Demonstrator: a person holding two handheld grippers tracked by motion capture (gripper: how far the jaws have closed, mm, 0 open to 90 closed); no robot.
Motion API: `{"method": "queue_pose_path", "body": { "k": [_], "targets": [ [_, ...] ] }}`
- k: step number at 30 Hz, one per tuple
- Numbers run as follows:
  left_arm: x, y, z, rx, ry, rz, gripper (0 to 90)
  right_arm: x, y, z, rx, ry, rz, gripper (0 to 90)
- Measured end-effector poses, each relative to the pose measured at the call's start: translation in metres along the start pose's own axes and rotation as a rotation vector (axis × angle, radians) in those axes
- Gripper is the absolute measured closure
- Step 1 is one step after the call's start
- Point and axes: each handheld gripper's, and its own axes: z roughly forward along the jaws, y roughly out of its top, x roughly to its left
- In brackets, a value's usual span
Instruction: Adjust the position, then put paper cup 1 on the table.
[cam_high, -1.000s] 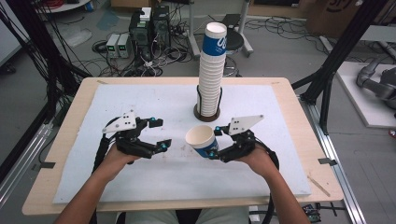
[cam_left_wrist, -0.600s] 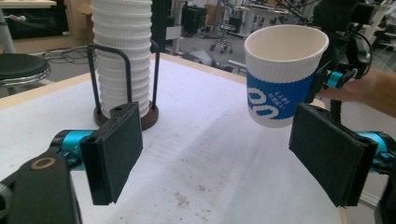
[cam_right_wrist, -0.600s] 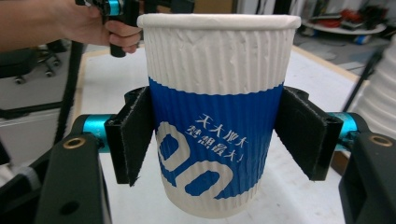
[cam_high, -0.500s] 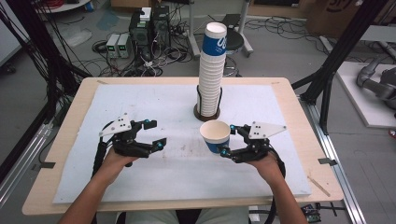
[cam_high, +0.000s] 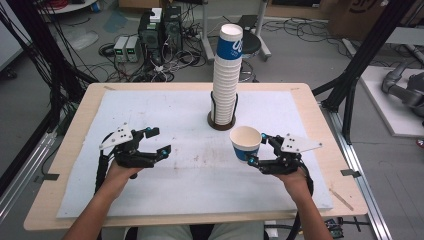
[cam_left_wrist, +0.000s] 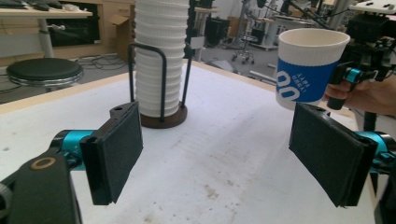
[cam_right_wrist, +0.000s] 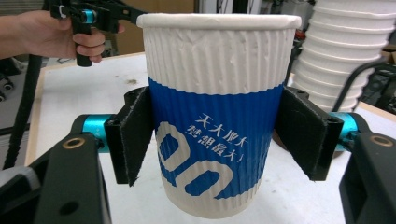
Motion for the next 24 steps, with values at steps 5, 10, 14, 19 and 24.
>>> {"method": "queue_pose_path", "body": {
  "k": [5, 10, 14, 19, 24],
  "targets": [
    [0.006, -0.004, -0.006, -0.003, 0.028, 0.008, 17.4, -0.003, -0.003, -0.005, -0.008, -0.023, 0.009, 30.1],
    [0.007, -0.008, -0.012, -0.023, 0.047, -0.002, 17.4, -0.003, -0.003, -0.007, -0.014, -0.033, 0.012, 30.0],
    [0.008, -0.009, -0.014, -0.023, 0.054, 0.001, 17.4, -0.003, -0.004, -0.011, -0.019, -0.039, 0.013, 30.0],
    [0.007, -0.009, -0.015, -0.025, 0.061, 0.016, 17.4, -0.006, -0.005, -0.017, -0.033, -0.062, 0.027, 30.0],
    [0.004, -0.014, -0.014, -0.016, 0.071, 0.052, 17.4, -0.012, -0.008, -0.023, -0.04, -0.112, 0.049, 30.0]
  ]
}}
